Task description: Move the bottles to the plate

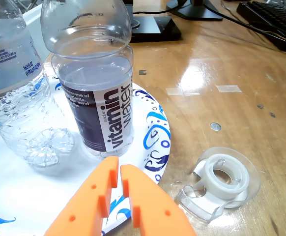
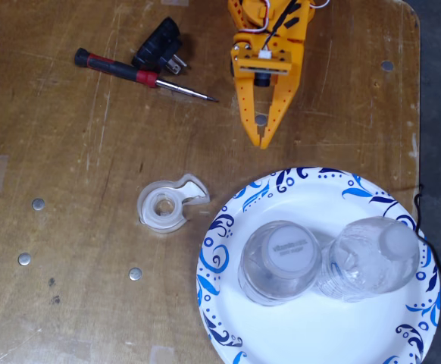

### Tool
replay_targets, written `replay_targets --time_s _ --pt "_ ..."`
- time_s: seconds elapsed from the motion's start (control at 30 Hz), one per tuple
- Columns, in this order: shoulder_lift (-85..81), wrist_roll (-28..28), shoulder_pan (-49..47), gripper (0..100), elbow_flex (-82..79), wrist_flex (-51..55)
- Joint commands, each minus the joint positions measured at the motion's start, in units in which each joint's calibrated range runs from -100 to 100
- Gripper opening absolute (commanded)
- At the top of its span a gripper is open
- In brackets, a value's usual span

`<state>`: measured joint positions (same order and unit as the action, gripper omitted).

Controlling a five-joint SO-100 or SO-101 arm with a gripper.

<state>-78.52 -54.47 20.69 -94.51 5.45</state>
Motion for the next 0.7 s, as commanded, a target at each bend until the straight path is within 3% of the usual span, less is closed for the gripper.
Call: replay_targets --time_s 0.0,0.23,0.47,0.67 --pt "-0.7 0.2 0.2 2 2.4 -0.2" --pt "-2.3 0.2 0.0 1 1.8 -1.0" --pt "-16.9 0.0 -0.9 1 -4.7 0.0" --pt "-20.1 0.3 -0.5 1 -1.8 10.7"
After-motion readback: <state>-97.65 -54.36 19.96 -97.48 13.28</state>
